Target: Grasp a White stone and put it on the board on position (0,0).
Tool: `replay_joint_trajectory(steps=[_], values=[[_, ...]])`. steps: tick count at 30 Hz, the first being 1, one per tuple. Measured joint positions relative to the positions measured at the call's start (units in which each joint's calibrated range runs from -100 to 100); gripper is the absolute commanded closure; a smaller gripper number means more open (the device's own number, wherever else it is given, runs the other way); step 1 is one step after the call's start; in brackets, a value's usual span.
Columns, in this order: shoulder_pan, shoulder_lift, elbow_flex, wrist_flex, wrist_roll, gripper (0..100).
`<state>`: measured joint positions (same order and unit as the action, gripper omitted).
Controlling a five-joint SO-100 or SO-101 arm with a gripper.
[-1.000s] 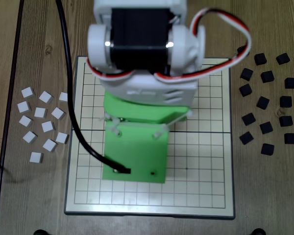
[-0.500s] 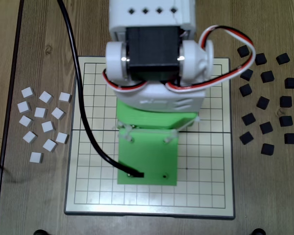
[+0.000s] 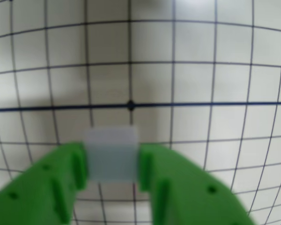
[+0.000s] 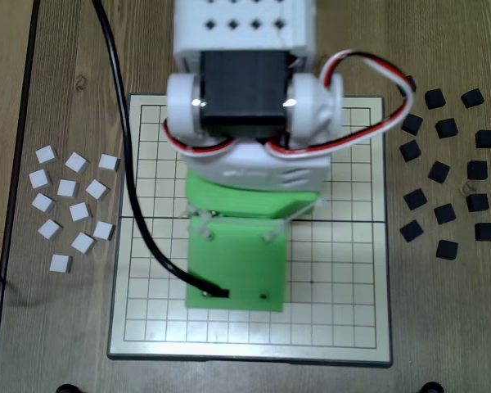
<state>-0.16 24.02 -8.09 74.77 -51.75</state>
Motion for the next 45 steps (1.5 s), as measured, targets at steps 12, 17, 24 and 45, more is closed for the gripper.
replay_joint_trajectory(steps=[12, 17, 24, 45], values=[[0.00, 0.00, 6.53, -6.35, 0.24, 94], [0.00, 0.00, 7.78, -7.70, 0.24, 94], [0.00, 0.00, 8.31, -8.25, 0.49, 94], [0.43, 0.00, 10.19, -10.31, 0.59, 94]])
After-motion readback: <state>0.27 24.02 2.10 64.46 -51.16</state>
